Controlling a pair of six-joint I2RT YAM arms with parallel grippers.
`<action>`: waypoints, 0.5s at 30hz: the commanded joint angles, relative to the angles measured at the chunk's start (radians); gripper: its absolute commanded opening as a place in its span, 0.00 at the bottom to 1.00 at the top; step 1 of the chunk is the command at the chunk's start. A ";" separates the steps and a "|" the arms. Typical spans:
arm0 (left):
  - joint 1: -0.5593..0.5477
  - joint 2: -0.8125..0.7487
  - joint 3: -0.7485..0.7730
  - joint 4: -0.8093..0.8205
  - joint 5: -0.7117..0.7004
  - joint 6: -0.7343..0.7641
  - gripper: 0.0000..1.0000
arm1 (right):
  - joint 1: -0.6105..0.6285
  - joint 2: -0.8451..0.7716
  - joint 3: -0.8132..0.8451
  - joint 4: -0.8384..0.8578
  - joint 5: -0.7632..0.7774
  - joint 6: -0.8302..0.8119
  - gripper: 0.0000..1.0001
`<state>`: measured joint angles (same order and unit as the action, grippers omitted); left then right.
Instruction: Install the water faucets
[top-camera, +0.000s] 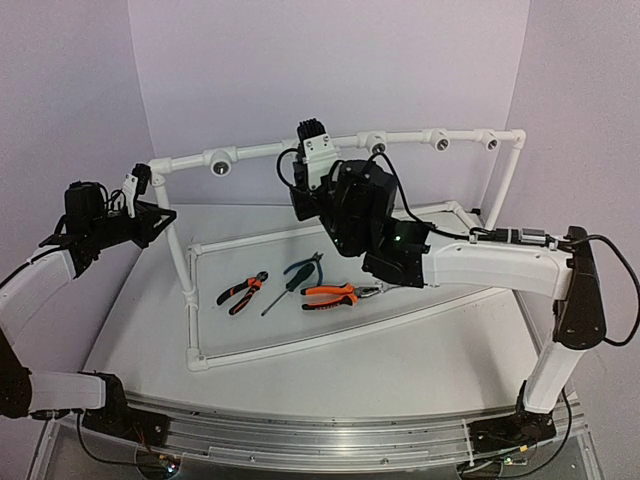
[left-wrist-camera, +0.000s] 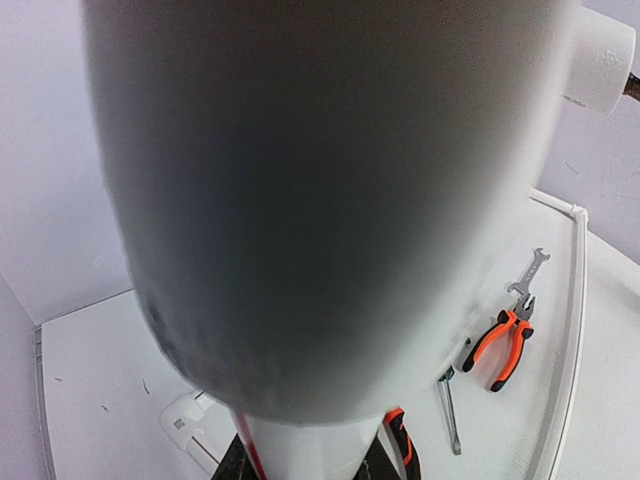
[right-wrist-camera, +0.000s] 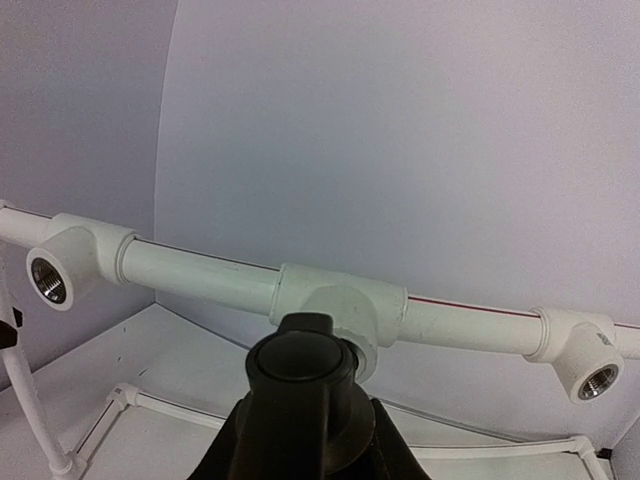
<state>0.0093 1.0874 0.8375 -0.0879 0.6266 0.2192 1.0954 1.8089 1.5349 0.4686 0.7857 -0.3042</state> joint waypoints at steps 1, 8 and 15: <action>-0.006 0.032 -0.011 -0.182 -0.055 0.009 0.00 | -0.018 0.038 -0.011 -0.054 0.187 -0.092 0.00; -0.006 0.033 -0.011 -0.181 -0.059 0.005 0.00 | -0.018 0.039 -0.023 -0.052 0.177 -0.063 0.14; -0.006 0.035 -0.006 -0.185 -0.059 0.004 0.00 | -0.017 0.007 -0.012 -0.051 0.164 -0.007 0.22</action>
<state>0.0093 1.0878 0.8375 -0.0872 0.6243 0.2165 1.0958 1.8233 1.5356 0.5049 0.7940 -0.3316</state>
